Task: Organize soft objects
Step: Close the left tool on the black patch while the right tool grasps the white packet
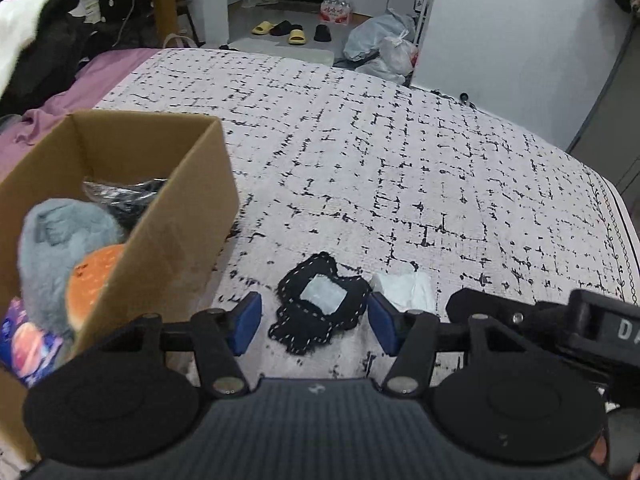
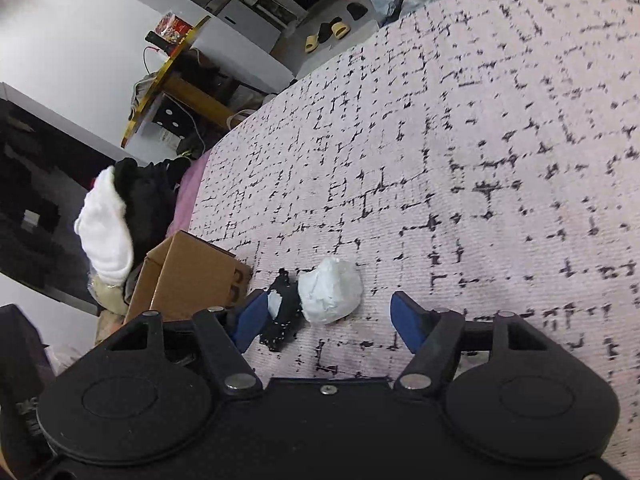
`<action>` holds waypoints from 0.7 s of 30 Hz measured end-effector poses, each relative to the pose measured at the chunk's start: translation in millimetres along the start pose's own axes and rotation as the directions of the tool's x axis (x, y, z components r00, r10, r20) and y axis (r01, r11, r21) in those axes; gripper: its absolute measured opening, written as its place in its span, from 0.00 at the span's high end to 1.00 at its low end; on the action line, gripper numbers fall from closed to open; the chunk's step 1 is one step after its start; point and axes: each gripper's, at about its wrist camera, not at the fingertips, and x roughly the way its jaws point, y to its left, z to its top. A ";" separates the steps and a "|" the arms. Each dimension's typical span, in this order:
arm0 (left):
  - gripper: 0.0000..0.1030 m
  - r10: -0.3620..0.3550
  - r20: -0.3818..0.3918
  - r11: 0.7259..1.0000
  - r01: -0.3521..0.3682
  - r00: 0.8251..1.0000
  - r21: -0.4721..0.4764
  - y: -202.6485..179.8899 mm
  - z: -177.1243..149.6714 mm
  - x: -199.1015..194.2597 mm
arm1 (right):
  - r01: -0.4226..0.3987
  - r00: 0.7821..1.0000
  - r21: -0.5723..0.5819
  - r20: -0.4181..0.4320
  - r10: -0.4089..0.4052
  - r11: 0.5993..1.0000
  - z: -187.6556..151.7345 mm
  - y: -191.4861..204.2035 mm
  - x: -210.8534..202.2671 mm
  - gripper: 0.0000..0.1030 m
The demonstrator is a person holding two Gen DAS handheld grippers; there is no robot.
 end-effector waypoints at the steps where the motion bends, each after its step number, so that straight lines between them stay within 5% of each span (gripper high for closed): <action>1: 0.44 0.006 -0.012 1.000 -0.006 1.000 0.005 -0.5 -0.1 5.1 | 0.003 1.000 0.007 0.000 -0.003 1.000 0.9 -0.1 2.6 0.35; 9: 0.44 -0.041 -0.029 0.998 0.040 0.999 -0.047 4.1 -1.1 22.8 | -0.018 1.000 0.084 0.007 0.017 0.996 -1.4 -14.8 8.7 0.36; 11: 0.60 -0.078 -0.029 0.995 0.076 0.997 -0.060 5.0 -0.3 23.8 | -0.023 1.000 0.095 0.013 0.021 0.995 -2.1 -18.0 11.9 0.37; 18: 0.69 -0.146 -0.031 0.988 0.144 0.989 -0.062 6.3 -2.7 18.8 | -0.041 0.999 0.143 0.030 0.037 0.989 -5.4 -21.0 24.9 0.43; 21: 0.69 -0.155 -0.022 0.987 0.154 0.988 -0.040 4.6 -2.7 12.6 | -0.017 0.999 0.143 0.031 0.013 0.990 -5.4 -21.1 28.1 0.58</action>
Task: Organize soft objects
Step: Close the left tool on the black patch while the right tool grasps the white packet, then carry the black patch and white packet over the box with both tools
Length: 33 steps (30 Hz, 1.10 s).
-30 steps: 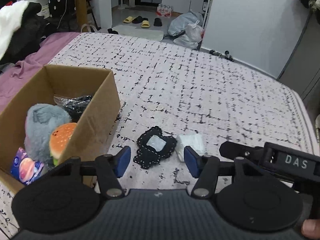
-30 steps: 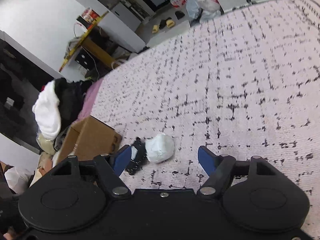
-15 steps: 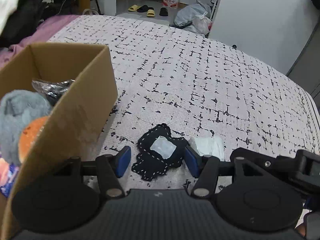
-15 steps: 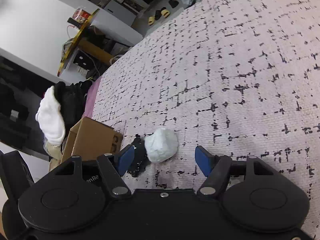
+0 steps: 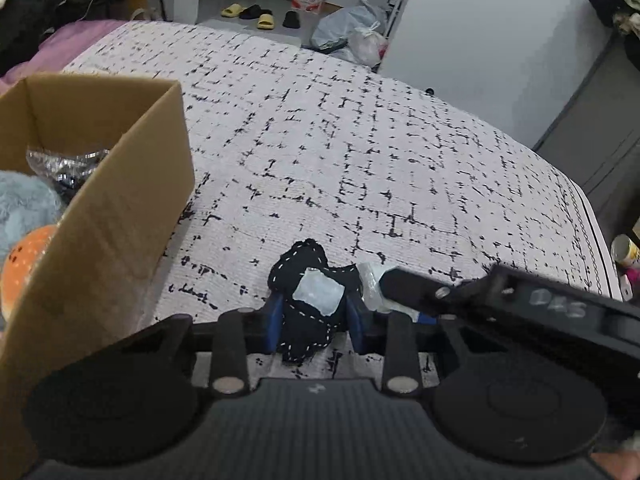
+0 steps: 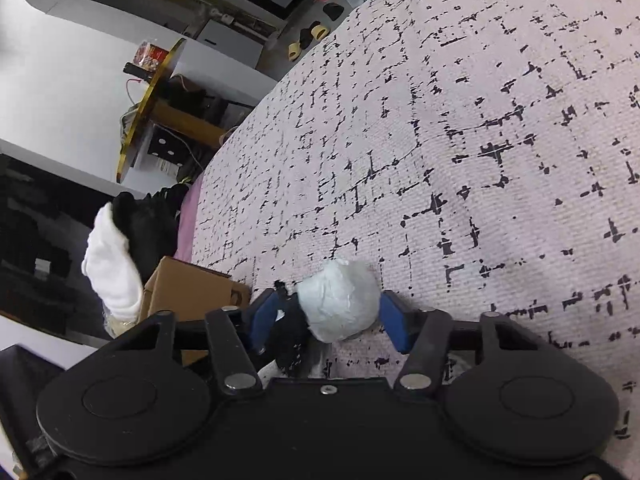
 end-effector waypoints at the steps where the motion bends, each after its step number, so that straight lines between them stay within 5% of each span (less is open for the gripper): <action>1: 0.70 -0.006 0.000 1.000 0.006 1.000 -0.004 0.2 0.7 -1.9 | 0.013 1.000 -0.004 -0.004 -0.013 1.000 -0.2 0.1 1.1 0.63; 4: 0.70 -0.005 -0.001 1.000 0.005 1.000 -0.011 -0.1 3.3 -10.2 | 0.007 1.000 0.010 -0.001 -0.007 1.000 -1.8 -2.9 -2.7 0.71; 13: 0.70 -0.050 0.026 0.998 0.049 0.998 0.034 -2.4 7.4 -53.1 | 0.019 0.997 -0.055 0.075 -0.015 0.998 -14.5 14.7 -46.9 0.72; 33: 0.70 -0.115 0.060 0.993 0.116 0.992 -0.016 27.1 -5.0 -138.3 | 0.206 0.974 -0.151 0.131 -0.187 0.967 -60.1 88.2 -104.8 0.72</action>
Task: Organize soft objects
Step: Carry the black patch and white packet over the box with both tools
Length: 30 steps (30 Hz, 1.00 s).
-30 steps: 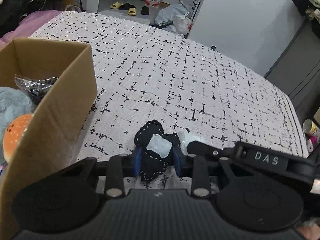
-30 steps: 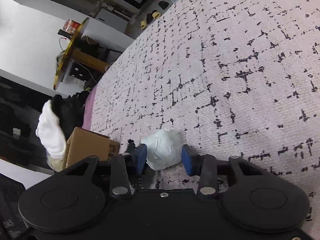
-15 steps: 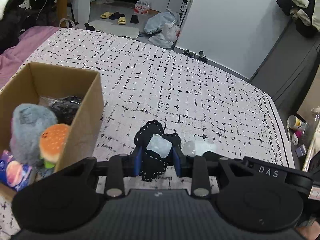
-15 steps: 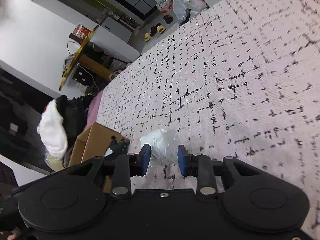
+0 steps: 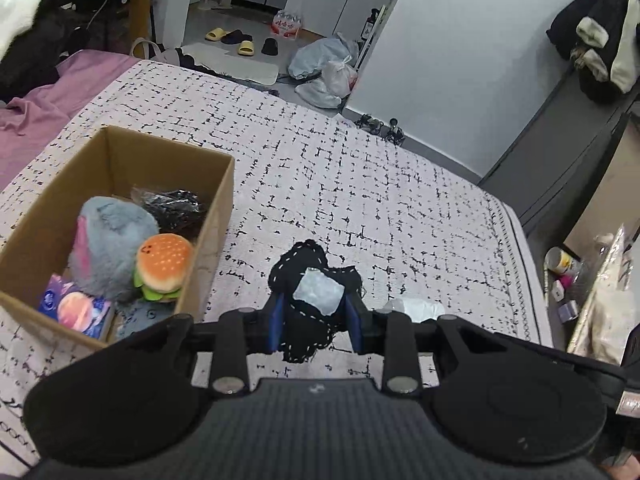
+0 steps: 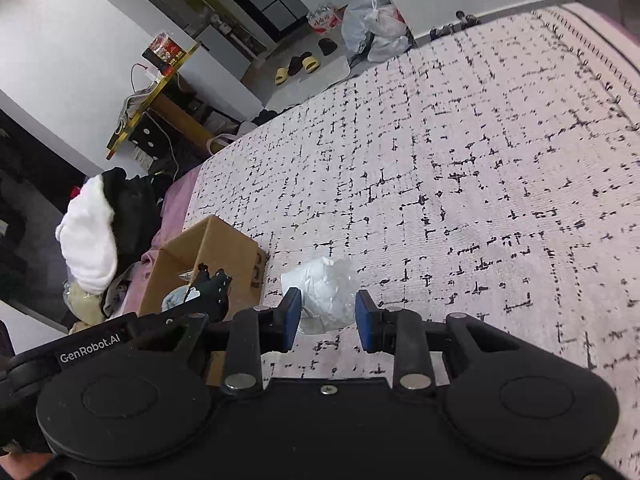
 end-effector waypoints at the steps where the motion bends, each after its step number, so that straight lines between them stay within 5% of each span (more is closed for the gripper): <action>1: 0.70 -0.002 0.003 1.000 0.002 1.000 0.000 1.2 -0.6 -4.6 | 0.005 1.000 0.002 0.005 -0.005 1.000 -1.8 3.3 -3.7 0.72; 30: 0.70 -0.005 0.038 0.999 0.006 0.999 -0.048 76.5 8.0 -70.5 | 0.066 0.996 -0.079 0.067 -0.061 0.995 -28.8 101.6 -22.5 0.71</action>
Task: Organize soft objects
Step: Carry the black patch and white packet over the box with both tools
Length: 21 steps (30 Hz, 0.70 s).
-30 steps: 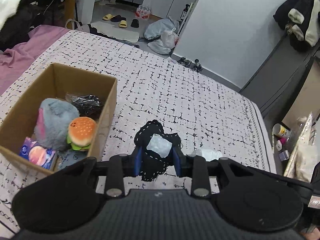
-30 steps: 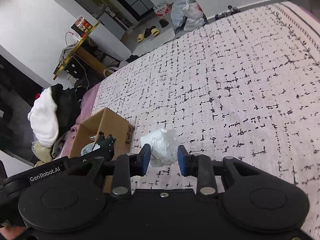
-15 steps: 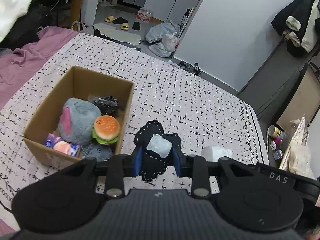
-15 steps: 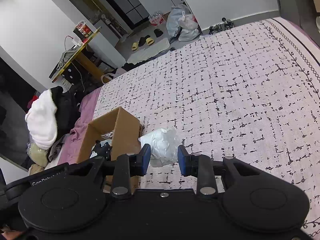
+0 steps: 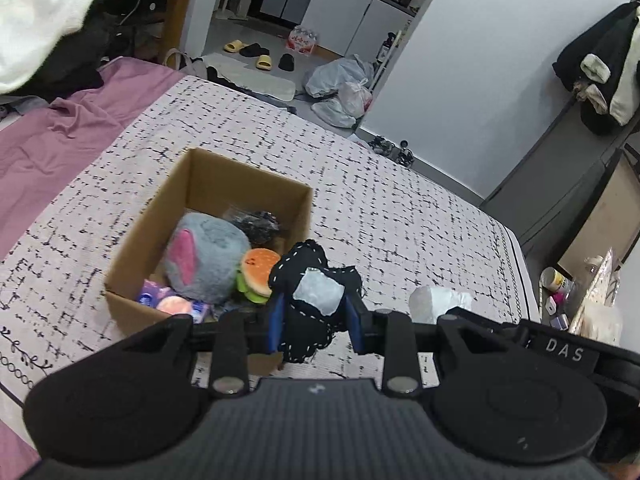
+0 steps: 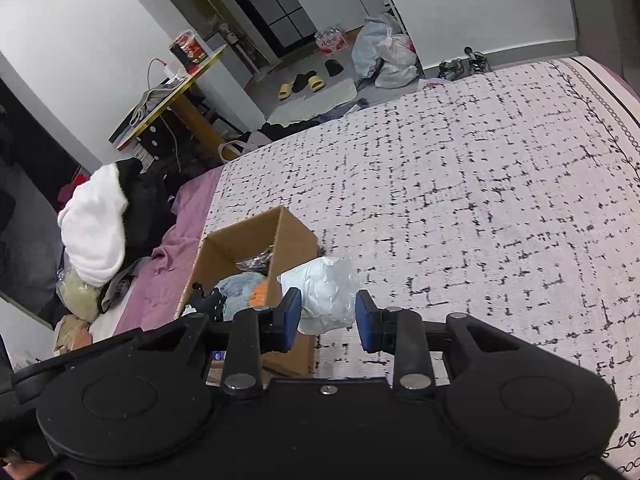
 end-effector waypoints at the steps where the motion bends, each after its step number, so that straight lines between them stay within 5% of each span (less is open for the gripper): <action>1: 0.70 0.000 0.001 1.000 0.000 1.000 -0.004 3.2 1.0 -0.5 | -0.002 1.000 -0.004 0.001 0.002 1.000 0.4 3.5 1.2 0.71; 21: 0.70 0.063 0.032 0.995 -0.060 0.997 -0.081 70.7 26.3 -8.5 | -0.071 0.997 -0.086 -0.040 0.067 0.994 10.8 72.5 44.8 0.71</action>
